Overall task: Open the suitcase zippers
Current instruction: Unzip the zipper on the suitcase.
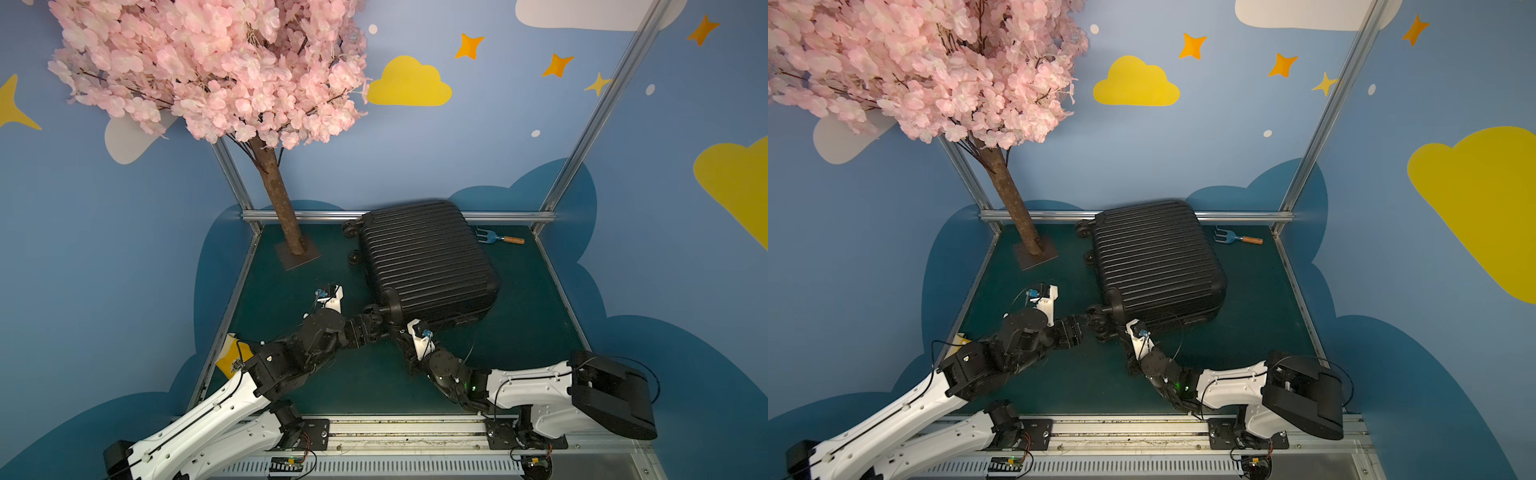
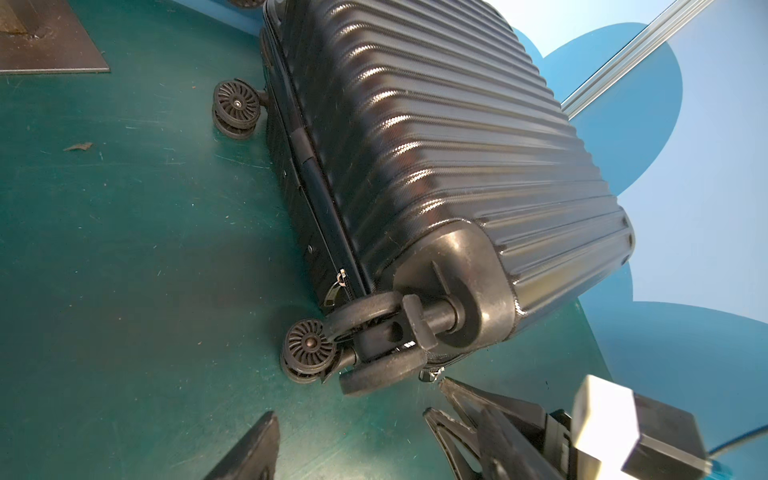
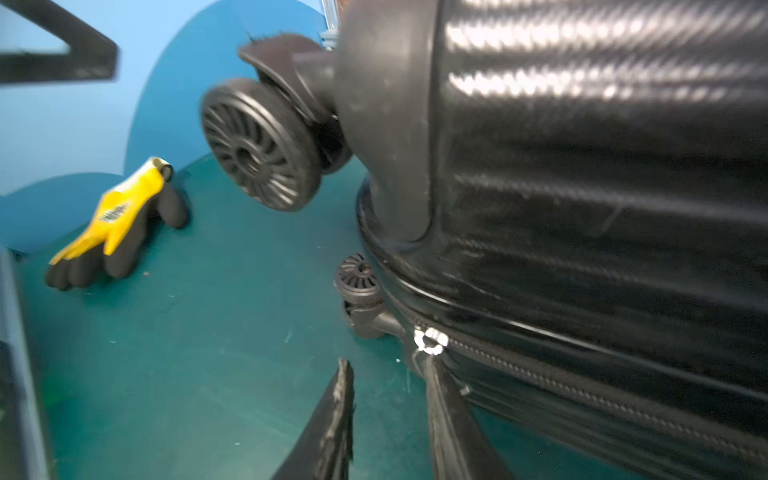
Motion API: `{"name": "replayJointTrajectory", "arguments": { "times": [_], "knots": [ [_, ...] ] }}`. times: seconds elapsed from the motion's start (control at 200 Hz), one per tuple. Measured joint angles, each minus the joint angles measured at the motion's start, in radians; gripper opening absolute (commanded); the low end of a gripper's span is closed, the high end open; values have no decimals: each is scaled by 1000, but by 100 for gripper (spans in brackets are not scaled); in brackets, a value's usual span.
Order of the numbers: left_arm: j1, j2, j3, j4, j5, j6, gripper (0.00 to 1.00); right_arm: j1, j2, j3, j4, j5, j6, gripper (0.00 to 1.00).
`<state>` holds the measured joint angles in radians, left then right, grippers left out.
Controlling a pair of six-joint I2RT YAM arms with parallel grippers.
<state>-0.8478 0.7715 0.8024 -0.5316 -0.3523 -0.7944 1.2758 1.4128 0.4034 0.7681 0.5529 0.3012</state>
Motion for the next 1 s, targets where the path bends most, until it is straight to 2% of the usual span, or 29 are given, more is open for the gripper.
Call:
{"name": "replayJointTrajectory", "arguments": {
  "times": [0.225,0.345,0.405,0.571,0.721,0.891,1.001],
  "knots": [
    [7,-14,0,-2,0,1,76,-11,77,9,6,37,26,37],
    [14,-15,-1,-1,0,2,76,-12,111,31,6,49,35,34],
    [19,-16,-5,1,0,2,76,-12,126,37,6,51,37,27],
    [36,-10,-30,2,4,-21,77,-27,149,42,12,57,31,0],
    [51,2,-61,26,35,-95,79,-28,149,45,13,54,29,0],
    [72,27,-68,54,98,-248,81,-31,149,45,14,43,29,0],
    [88,29,-68,91,135,-303,89,-34,149,45,16,29,29,0]
  ]
}}
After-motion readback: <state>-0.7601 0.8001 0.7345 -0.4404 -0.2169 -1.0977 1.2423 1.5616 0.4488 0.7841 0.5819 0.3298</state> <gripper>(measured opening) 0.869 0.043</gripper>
